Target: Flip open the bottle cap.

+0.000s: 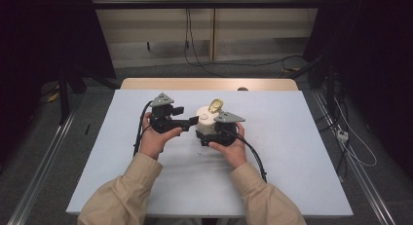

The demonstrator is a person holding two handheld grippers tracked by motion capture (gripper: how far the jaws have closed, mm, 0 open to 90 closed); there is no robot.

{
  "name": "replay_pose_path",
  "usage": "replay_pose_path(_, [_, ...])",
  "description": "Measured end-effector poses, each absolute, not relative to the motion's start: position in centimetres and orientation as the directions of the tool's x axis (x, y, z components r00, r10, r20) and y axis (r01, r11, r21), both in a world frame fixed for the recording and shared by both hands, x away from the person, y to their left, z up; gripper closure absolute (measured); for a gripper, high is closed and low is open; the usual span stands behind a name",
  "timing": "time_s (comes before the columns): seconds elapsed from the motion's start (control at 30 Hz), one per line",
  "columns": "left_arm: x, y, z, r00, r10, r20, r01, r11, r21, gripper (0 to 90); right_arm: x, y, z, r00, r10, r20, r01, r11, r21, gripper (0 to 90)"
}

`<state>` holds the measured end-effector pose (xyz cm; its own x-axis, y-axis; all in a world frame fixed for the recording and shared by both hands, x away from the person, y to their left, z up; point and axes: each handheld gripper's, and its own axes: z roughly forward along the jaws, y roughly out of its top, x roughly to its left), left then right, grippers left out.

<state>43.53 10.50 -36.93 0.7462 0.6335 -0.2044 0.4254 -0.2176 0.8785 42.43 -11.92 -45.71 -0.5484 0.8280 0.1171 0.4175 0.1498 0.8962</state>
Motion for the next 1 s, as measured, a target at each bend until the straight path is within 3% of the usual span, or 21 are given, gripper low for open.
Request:
replay_pose_path(0.47, [41.7, 13.3, -38.8, 0.743, 0.634, -0.215, 0.427, -0.201, 0.882, 6.7, 39.3, -14.8, -44.3, -0.573, 0.809, 0.129, 0.399, 0.138, 0.907, 4.0])
replay_pose_path(1.0, [39.6, 17.4, -41.8, 0.726, 0.658, -0.203, 0.438, -0.214, 0.873, 5.9, 35.9, -18.1, -43.4, -0.567, 0.812, 0.141, 0.389, 0.113, 0.914, 5.5])
